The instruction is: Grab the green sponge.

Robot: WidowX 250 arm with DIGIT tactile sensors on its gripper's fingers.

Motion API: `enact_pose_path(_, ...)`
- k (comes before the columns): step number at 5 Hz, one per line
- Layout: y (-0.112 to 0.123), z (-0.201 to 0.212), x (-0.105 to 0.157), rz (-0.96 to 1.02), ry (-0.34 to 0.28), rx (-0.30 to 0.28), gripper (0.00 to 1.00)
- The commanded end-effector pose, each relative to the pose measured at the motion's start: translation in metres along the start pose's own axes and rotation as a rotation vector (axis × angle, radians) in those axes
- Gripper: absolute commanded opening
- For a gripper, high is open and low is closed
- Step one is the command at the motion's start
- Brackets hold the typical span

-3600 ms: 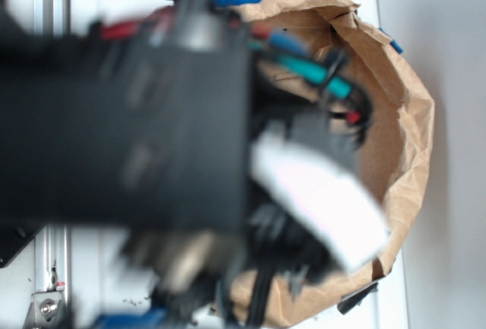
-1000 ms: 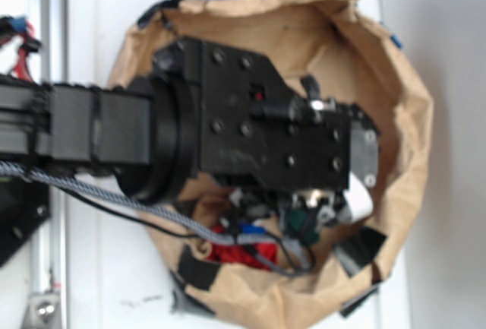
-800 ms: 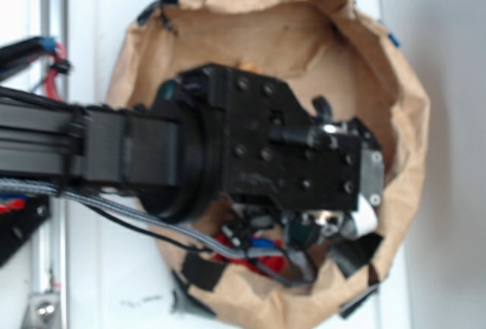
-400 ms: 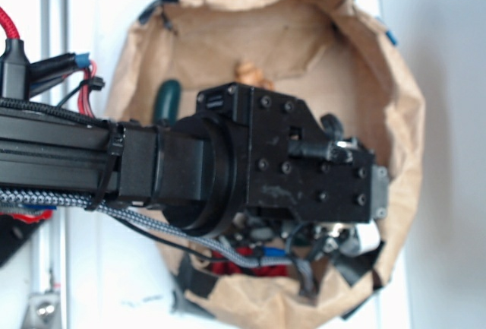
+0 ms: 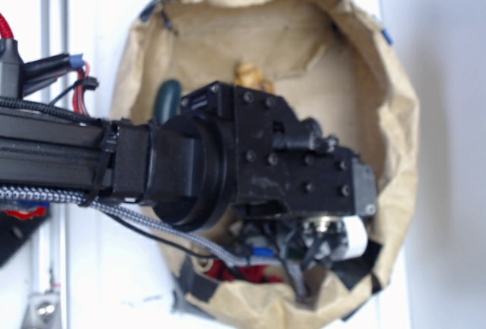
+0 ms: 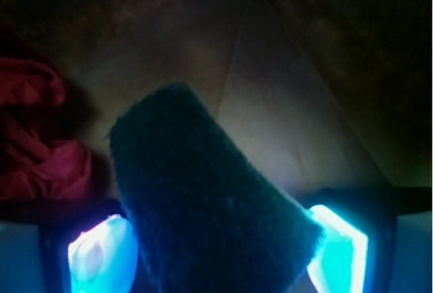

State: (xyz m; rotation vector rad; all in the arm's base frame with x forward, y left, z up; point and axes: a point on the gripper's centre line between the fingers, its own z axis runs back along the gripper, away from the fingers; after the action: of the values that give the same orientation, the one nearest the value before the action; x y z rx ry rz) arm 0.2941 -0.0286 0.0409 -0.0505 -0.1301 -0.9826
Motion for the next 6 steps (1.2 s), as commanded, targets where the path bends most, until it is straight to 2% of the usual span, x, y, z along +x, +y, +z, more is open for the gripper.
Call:
enact_pose_path(1,-0.003,-0.007,0.008,0.001,0.016,0.008,0.0)
enact_pose_path(2,0.001,0.007,0.003,0.017,-0.007,-0.012,0.0)
enact_pose_path(3,0.005,0.038,-0.01,0.057,-0.067,-0.005,0.0)
enact_pose_path(4,0.009,0.077,-0.033,0.096,-0.168,-0.028,0.0)
enact_pose_path(5,0.008,0.11,-0.06,0.237,-0.219,-0.032,0.0)
enact_pose_path(6,0.002,0.131,-0.074,0.506,-0.168,-0.07,0.0)
